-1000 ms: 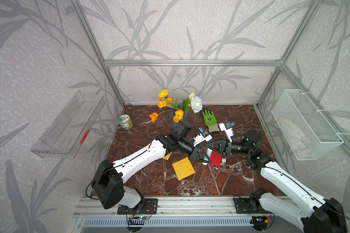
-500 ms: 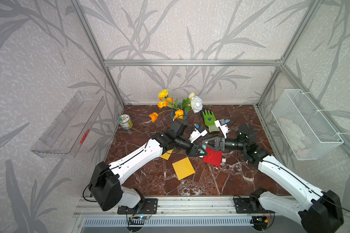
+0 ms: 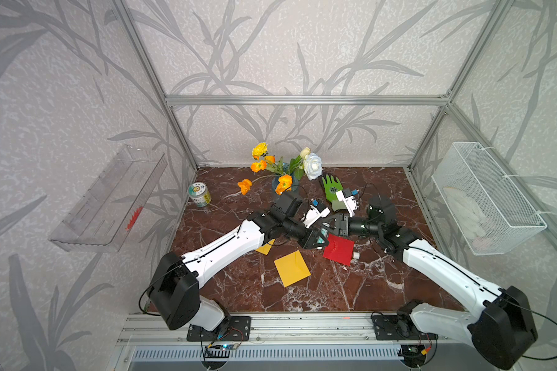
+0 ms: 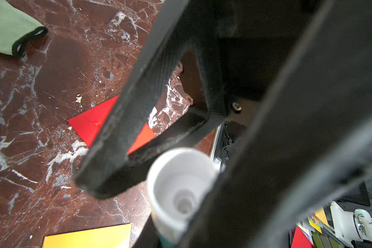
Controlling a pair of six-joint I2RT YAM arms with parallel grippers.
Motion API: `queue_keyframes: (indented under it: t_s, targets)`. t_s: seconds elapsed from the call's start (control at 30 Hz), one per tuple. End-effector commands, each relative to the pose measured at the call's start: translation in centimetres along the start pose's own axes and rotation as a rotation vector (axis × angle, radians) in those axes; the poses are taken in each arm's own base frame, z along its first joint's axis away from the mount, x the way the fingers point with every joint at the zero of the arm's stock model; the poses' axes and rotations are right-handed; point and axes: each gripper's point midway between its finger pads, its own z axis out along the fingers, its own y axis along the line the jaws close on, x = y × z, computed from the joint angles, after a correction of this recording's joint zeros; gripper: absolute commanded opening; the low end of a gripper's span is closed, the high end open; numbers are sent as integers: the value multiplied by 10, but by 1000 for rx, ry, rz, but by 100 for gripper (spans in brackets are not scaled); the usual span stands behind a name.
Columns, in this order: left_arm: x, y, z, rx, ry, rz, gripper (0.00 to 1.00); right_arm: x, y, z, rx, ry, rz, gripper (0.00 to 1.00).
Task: Seal the envelope with a glue stick
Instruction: Screw the glue stick.
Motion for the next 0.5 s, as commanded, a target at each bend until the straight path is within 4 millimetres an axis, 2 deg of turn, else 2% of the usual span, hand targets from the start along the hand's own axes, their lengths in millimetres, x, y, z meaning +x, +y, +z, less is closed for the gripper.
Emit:
queue_keyframes:
  t_s: [0.0, 0.17, 0.4, 0.47]
  targets:
    - [1, 0, 2, -4, 3, 8, 8, -7, 9, 2, -20, -3, -19, 32]
    - [0, 0, 2, -1, 1, 3, 8, -1, 8, 4, -29, 16, -18, 21]
    - [-3, -4, 0, 13, -6, -2, 8, 5, 5, 2, -22, 29, -19, 17]
    - [-4, -9, -2, 36, -10, -1, 8, 6, 11, 2, -50, 32, -38, 17]
